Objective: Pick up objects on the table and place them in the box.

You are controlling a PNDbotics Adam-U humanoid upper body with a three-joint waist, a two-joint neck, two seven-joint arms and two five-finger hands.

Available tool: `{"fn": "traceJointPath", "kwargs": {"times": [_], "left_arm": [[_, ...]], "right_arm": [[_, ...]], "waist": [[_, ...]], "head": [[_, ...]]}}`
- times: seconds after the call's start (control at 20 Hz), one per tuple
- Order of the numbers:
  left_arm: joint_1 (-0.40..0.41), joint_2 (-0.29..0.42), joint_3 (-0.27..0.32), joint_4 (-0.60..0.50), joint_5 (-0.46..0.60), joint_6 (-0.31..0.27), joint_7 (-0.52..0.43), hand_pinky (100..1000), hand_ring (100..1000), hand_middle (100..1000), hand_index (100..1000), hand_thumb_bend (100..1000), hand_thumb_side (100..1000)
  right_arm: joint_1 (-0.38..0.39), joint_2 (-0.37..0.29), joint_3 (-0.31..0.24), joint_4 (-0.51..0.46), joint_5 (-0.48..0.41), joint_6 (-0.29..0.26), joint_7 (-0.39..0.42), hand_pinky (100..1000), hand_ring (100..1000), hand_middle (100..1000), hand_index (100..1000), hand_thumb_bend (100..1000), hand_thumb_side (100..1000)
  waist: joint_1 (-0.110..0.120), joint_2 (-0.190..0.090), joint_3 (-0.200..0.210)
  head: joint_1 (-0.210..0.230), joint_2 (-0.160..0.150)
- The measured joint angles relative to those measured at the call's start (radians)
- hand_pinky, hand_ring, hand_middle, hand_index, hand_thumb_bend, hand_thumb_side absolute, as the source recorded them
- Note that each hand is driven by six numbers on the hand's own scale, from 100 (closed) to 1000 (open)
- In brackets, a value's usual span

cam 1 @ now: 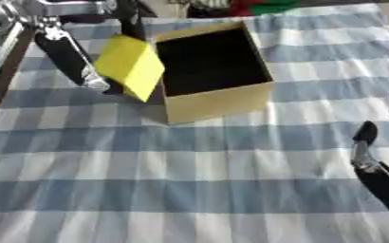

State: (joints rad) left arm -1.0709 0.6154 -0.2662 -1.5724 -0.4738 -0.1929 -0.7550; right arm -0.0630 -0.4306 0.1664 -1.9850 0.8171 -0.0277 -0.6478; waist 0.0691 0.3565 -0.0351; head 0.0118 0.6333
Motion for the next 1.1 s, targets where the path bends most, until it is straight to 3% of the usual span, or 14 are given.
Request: {"fn": "traceJointPath", "kwargs": {"times": [0.5,0.85,1.1], "left_arm": [[-0.094,-0.074,0.033,0.139,-0.091,-0.006,0.234,808,636,373,421,271,100],[-0.118,-0.132,0.044,0.271,-0.191,-0.027,0.466,813,650,422,465,320,100],[-0.116,-0.156,0.045,0.377,-0.251,-0.062,0.521,821,659,451,501,335,100]], "right_arm": [[-0.017,-0.005,0.001,0.0,-0.002,-0.011,0.004,926,640,713,844,100,439],[-0.043,-0.005,0.016,0.0,-0.002,-0.019,0.02,927,641,714,844,100,437],[-0.048,-0.005,0.018,0.0,-0.003,-0.023,0.021,927,640,714,844,100,437]], "waist": [[0.019,0.018,-0.047],[0.028,0.036,-0.091],[0.027,0.047,-0.098]], "head": [[0.024,-0.026],[0.041,-0.04],[0.043,-0.043]]}}
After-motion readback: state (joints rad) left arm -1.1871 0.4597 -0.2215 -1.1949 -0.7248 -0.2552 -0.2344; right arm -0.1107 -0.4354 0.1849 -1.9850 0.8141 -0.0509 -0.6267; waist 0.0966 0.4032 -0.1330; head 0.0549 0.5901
